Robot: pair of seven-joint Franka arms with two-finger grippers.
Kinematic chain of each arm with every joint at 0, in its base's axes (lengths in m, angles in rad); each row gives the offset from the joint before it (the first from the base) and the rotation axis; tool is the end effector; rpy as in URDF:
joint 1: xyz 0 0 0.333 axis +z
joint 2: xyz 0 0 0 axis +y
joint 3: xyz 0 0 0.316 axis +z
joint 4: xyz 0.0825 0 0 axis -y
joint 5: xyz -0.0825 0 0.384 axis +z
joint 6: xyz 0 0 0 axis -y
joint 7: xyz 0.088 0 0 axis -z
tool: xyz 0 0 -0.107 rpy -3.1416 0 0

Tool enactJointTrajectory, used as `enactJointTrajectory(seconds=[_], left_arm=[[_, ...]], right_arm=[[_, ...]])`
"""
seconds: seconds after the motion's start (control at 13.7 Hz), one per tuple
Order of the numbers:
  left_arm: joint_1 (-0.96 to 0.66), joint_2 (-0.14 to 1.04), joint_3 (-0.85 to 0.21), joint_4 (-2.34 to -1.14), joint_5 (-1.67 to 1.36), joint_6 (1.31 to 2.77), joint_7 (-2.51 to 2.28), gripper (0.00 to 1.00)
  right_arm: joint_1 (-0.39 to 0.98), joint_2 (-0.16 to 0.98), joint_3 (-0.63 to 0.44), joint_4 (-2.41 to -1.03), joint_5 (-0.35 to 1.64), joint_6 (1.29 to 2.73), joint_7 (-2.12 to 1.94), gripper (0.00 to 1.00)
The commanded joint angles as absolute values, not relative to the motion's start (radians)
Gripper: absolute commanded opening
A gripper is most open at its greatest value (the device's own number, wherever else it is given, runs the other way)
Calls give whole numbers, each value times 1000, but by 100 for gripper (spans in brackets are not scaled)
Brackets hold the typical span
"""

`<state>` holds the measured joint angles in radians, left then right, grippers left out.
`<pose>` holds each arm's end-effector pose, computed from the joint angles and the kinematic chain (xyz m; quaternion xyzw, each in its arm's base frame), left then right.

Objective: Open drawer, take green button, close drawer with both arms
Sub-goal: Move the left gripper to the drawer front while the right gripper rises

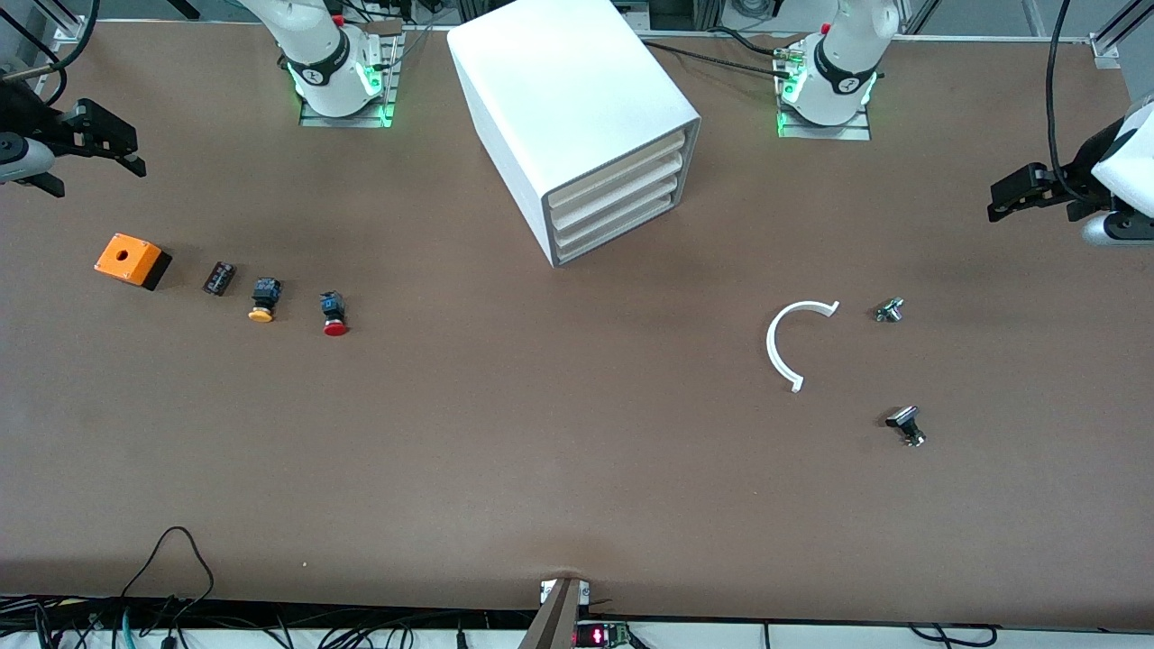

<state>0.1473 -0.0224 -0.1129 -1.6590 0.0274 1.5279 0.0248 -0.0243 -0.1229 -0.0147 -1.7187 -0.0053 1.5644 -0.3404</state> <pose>0.5395 0.0210 0.5919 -0.9984 -0.0047 0.0548 0.0133 0.5133 -0.0211 0.6199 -0.9885 -0.1502 0.0158 0.0012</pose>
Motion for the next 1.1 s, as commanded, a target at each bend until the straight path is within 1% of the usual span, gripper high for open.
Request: enactJointTrajectory(seconds=[0.0,0.07,0.51,0.66,0.88,1.02], left_arm=[[152,-20,-120,-1649,48,1517,38,100],[150,-12,-120,-1634,48,1517,35,100],[152,-5,-120,-1632,32,1517,41,100],[140,18,-129,-1631,29,1517,32,100],[129,86,-187,-1635,2,1509,17,100],[126,133,-225,-1635,0,1519,-29,100]], right_arm=[[-28,-106,-15,-1697,-17,1555,-353,100],[-28,-106,-17,-1697,-17,1555,-353,100],[-29,-106,-18,-1697,-20,1565,-351,100],[-29,-104,-18,-1695,-18,1566,-351,100],[-37,-104,-21,-1695,-6,1568,-337,100],[-34,-77,-18,-1695,-12,1569,-341,100]])
